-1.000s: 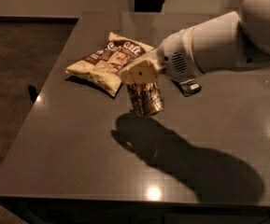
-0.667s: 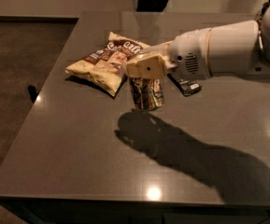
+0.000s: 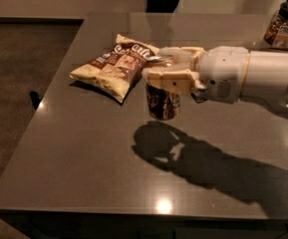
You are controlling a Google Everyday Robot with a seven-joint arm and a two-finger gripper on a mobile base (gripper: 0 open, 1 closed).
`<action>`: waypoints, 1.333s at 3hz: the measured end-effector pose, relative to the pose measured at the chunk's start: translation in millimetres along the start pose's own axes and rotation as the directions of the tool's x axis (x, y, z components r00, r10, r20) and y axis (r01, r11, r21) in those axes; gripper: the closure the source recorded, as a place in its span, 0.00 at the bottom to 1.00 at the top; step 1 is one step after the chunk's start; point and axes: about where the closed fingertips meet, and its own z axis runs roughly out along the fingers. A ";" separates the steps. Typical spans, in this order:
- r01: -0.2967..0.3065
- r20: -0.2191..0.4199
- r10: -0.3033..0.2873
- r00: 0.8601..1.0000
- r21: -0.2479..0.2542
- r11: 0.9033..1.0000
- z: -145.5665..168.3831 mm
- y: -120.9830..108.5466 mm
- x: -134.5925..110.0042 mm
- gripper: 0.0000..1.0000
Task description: Place orange can upright
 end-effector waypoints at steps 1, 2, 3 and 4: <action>0.124 0.134 -0.133 0.982 0.070 0.990 -20.7 0.6 12.5 1.00; 0.292 0.202 -0.316 0.927 0.141 0.946 -34.0 0.1 22.1 1.00; 0.370 0.225 -0.409 0.884 0.195 0.908 -39.7 -4.8 35.9 1.00; 0.373 0.225 -0.419 0.880 0.218 0.902 -40.2 -10.6 48.7 1.00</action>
Offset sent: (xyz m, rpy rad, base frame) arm -0.0268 -0.0478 -0.0185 0.0058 -0.6229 -0.0714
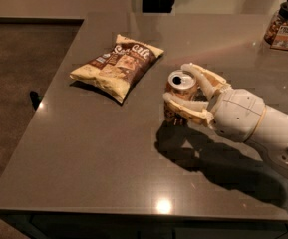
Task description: Place orange can upright
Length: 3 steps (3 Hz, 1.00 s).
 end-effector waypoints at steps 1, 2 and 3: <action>-0.014 -0.009 0.014 1.000 0.008 1.000 -1.9 -0.4 6.5 1.00; -0.031 -0.026 0.031 0.999 0.015 0.999 -4.1 0.1 13.5 1.00; -0.052 -0.058 0.054 0.997 0.041 0.998 -6.0 -0.2 19.7 0.87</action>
Offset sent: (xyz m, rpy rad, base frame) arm 0.0054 -0.0128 -0.0235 0.0065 0.0706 -0.0420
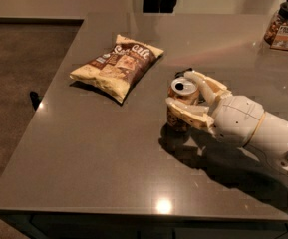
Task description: Place orange can upright
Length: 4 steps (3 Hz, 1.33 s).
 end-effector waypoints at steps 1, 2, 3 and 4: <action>-0.017 -0.026 0.017 1.000 0.020 1.000 -1.3 -1.0 4.9 0.63; -0.035 -0.047 0.037 0.998 0.041 0.999 -1.6 -1.4 8.0 0.32; -0.033 -0.045 0.035 0.998 0.036 0.999 -0.2 -0.3 7.1 0.10; -0.033 -0.045 0.034 0.998 0.033 0.999 1.2 0.6 6.4 0.00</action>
Offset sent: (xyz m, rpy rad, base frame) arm 0.0043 -0.0109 -0.0127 0.0060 0.0887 -0.0944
